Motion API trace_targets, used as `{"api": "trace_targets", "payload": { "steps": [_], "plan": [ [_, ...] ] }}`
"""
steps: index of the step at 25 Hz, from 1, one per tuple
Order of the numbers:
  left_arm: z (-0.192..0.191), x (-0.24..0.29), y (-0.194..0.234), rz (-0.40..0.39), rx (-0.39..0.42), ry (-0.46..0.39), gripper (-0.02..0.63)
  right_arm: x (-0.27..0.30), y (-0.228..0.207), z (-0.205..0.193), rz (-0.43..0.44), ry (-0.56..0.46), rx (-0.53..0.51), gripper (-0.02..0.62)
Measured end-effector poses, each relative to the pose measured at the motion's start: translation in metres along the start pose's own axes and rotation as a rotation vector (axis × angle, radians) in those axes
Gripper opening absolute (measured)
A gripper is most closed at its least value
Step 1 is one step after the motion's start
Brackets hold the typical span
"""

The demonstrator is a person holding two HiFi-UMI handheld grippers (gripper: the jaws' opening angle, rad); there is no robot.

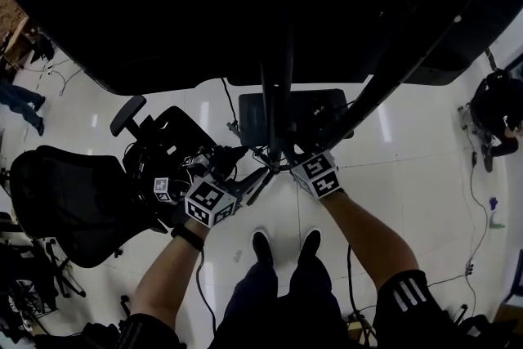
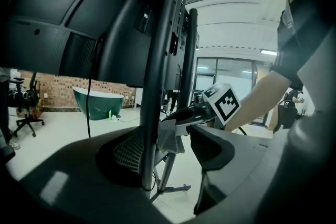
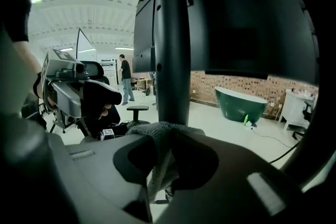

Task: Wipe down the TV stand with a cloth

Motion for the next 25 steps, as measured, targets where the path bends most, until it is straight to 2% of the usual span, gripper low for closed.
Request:
{"api": "trace_targets", "payload": {
  "steps": [2,5,8,11,14,19,25],
  "plan": [
    [-0.023,0.008,0.004,-0.009,-0.001,0.029,0.301,0.01,0.006,-0.019,0.017,0.033,-0.001,0.057],
    [-0.061,0.017,0.011,-0.011,-0.045,0.065,0.305,0.029,0.019,-0.049,0.047,0.088,-0.019,0.049],
    [-0.096,0.025,0.02,0.003,-0.08,0.085,0.305,0.048,0.028,-0.074,0.044,0.11,-0.101,0.014],
    [-0.122,0.029,0.02,-0.004,-0.114,0.108,0.305,0.06,0.036,-0.096,0.015,0.127,-0.171,0.012],
    [-0.145,0.032,0.021,-0.007,-0.131,0.124,0.305,0.073,0.041,-0.118,0.011,0.146,-0.155,0.012],
    [-0.175,0.042,0.024,-0.012,-0.159,0.146,0.305,0.095,0.046,-0.156,0.026,0.179,-0.189,0.011],
    [-0.199,0.053,0.031,0.0,-0.225,0.156,0.305,0.113,0.044,-0.199,0.044,0.257,-0.151,0.011]
  ]
}}
Point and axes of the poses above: the fingertips, and each gripper's own axes: x forward along the fingers, y to its left, z out of its top, the point moved 5 cm from there along -x, backward along the fingers, and after that the axes turned 7 degrees about -z, right-handed, at the moved point
